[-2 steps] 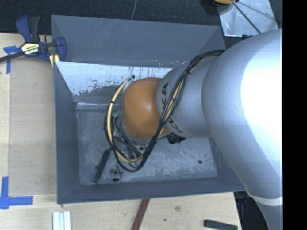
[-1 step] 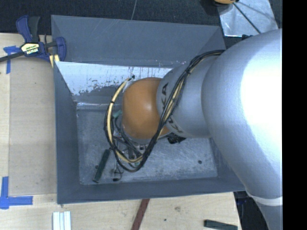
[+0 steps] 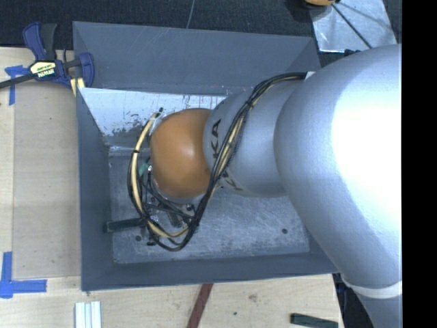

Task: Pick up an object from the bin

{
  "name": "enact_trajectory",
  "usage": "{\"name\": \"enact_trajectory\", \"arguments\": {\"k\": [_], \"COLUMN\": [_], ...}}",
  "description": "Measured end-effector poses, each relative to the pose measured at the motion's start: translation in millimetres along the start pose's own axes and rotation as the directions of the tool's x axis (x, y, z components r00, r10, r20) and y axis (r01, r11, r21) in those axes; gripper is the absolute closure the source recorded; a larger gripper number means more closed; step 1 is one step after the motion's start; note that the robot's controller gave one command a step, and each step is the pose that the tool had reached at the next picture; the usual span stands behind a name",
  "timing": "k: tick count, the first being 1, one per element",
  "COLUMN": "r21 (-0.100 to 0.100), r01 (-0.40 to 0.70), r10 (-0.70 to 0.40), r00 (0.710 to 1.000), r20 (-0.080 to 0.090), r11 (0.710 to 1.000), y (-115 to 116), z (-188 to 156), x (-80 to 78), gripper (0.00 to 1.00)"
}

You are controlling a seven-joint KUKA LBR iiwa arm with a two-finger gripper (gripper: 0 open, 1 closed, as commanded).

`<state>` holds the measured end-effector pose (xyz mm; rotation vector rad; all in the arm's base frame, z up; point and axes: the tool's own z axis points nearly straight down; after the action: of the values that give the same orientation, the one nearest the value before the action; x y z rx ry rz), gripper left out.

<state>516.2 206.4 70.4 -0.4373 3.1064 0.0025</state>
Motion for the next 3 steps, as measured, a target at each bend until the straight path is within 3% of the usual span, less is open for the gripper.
{"name": "enact_trajectory", "arguments": {"k": [1,2,3], "r21": [0.000,0.000,0.001], "r01": [-0.001,0.036,0.035], "r10": [0.001,-0.036,-0.035], "r00": [1.000,0.999,0.999], "r20": [0.000,-0.002,-0.002], "r11": [1.000,0.999,0.999], "y": [0,3,3], "z": [0,-118,-118], "x": [0.0,-16.8,-16.8], "gripper": [1.00,1.00,1.00]}}
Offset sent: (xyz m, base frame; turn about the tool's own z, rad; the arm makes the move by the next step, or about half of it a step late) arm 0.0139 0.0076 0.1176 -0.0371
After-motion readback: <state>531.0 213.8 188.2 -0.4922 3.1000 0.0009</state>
